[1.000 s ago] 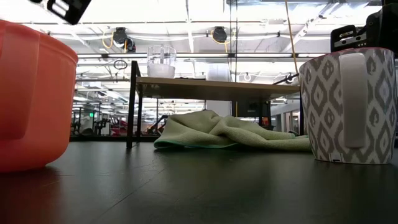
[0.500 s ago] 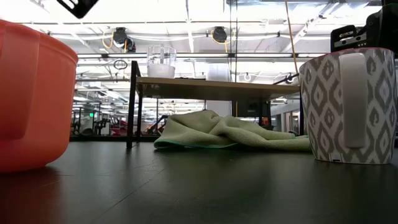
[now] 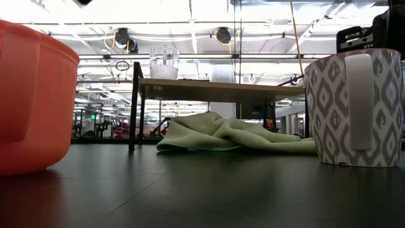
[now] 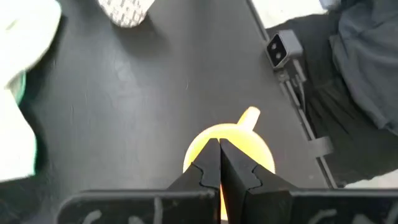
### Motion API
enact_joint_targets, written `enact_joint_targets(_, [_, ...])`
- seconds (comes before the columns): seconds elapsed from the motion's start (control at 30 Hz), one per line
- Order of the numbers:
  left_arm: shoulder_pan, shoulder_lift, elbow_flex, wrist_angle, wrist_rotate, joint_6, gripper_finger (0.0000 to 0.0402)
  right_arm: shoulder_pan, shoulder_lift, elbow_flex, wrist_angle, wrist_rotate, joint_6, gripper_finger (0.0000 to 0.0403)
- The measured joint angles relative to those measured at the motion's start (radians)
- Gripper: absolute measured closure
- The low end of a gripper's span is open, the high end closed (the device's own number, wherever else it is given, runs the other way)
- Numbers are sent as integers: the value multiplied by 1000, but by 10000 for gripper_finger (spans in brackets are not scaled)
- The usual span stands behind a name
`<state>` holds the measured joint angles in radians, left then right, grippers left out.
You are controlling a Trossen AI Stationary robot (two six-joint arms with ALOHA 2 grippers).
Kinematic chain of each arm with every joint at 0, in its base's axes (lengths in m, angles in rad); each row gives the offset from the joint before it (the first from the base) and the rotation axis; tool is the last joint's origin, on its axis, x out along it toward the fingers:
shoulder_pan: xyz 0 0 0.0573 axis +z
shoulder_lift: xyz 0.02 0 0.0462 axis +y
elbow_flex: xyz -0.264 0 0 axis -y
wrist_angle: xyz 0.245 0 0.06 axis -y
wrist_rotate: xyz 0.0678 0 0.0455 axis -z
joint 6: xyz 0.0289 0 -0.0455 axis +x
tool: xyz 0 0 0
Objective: Stack small to large cups/mugs on shelf
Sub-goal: Put orange cup on the shelf
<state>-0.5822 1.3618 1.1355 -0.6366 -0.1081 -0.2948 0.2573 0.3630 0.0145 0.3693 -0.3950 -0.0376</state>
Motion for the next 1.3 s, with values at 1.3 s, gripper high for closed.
enact_joint_targets(1.3, [3,238,156,-235,74,-88,401,0,0,0,-6,0,0,403])
